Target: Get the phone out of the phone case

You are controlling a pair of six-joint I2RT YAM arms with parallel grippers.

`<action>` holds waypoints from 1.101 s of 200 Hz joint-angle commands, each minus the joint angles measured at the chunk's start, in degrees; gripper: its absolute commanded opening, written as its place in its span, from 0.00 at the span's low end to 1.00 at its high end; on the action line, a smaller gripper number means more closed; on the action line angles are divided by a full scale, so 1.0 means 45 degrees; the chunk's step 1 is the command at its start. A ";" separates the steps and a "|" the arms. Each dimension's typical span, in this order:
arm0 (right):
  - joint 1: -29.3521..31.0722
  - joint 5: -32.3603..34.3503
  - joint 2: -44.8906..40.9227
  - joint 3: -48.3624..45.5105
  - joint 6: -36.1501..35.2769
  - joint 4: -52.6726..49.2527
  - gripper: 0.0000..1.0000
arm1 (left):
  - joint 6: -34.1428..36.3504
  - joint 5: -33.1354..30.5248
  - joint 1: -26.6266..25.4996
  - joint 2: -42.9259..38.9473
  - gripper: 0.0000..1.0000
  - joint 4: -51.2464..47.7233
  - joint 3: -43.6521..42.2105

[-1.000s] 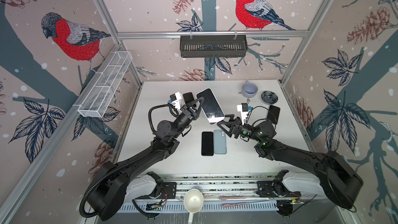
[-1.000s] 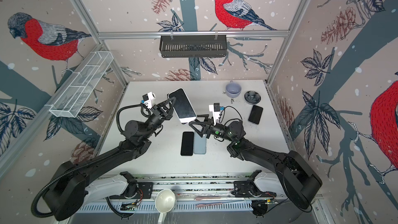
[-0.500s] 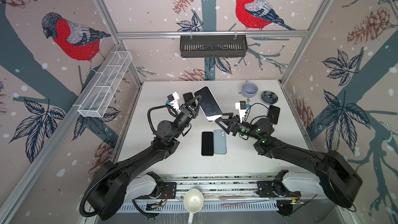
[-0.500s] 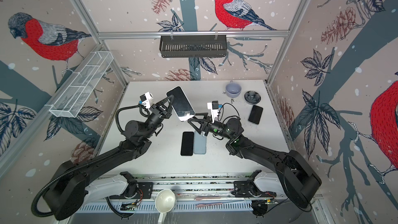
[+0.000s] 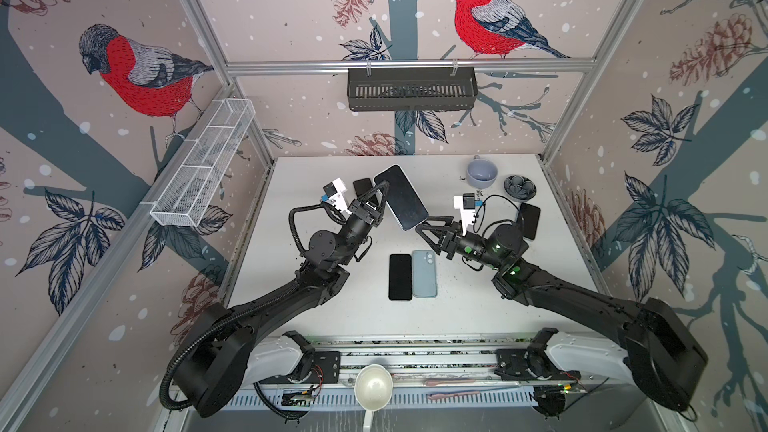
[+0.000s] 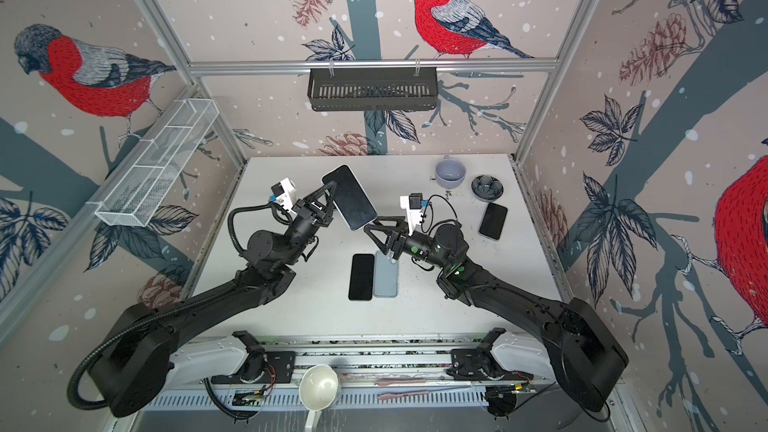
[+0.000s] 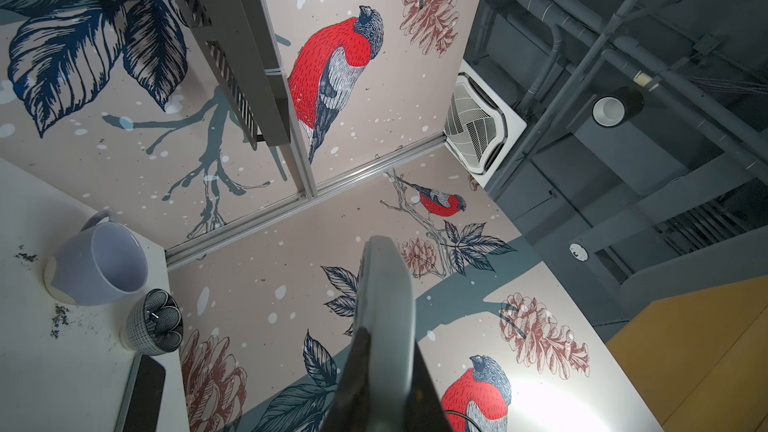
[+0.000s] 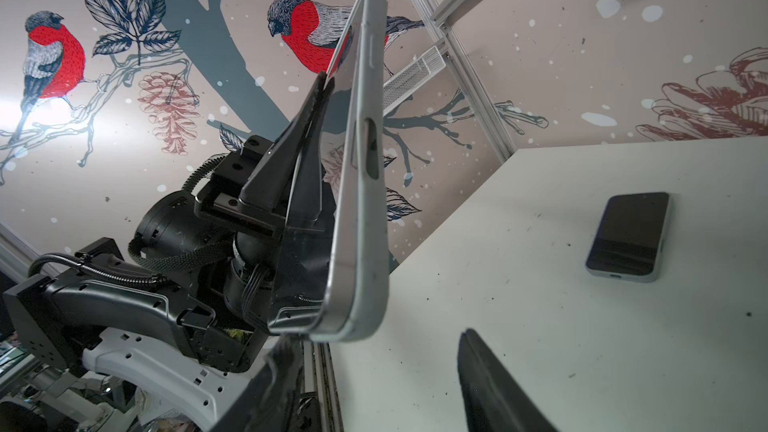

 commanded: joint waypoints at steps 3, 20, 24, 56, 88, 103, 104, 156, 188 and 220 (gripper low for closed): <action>0.0003 0.2617 0.0182 0.0299 -0.0347 -0.1972 0.58 | -0.1412 0.3821 -0.0509 0.0015 0.00 0.1788 0.0079; 0.0040 0.2768 0.0253 0.0448 -0.0492 -0.2332 0.57 | -0.1412 0.3801 -0.0512 0.0054 0.00 0.1869 0.0065; 0.0045 0.2819 0.0272 0.0433 -0.0519 -0.2338 0.57 | -0.1443 0.3774 -0.0528 0.0049 0.00 0.1862 0.0063; 0.0308 0.3407 0.0472 0.0654 -0.1009 -0.2870 0.55 | -0.1432 0.3699 -0.0559 0.0148 0.00 0.1915 0.0060; 0.0562 0.3941 0.0610 0.0776 -0.1435 -0.3249 0.54 | -0.1485 0.3628 -0.0623 0.0301 0.00 0.2123 0.0021; 0.0541 0.4044 0.0493 0.0670 -0.1463 -0.3347 0.54 | -0.1448 0.3653 -0.0638 0.0346 0.00 0.2111 0.0028; 0.0538 0.4044 0.0468 0.0638 -0.1451 -0.3311 0.54 | -0.1440 0.3649 -0.0632 0.0347 0.00 0.2091 0.0025; -0.0206 0.2680 -0.1269 -0.0514 -0.1068 -0.2261 0.61 | -0.1441 0.3513 -0.0626 0.0521 0.00 0.2144 -0.0152; -0.0833 0.1409 -0.1690 -0.0831 -0.0685 -0.1760 0.59 | -0.1499 0.3552 -0.0629 0.0755 0.00 0.2324 -0.0211; -0.1145 0.0138 -0.1654 -0.1252 -0.0193 -0.0768 0.55 | -0.1413 0.3585 -0.0618 0.0913 0.00 0.2230 -0.0097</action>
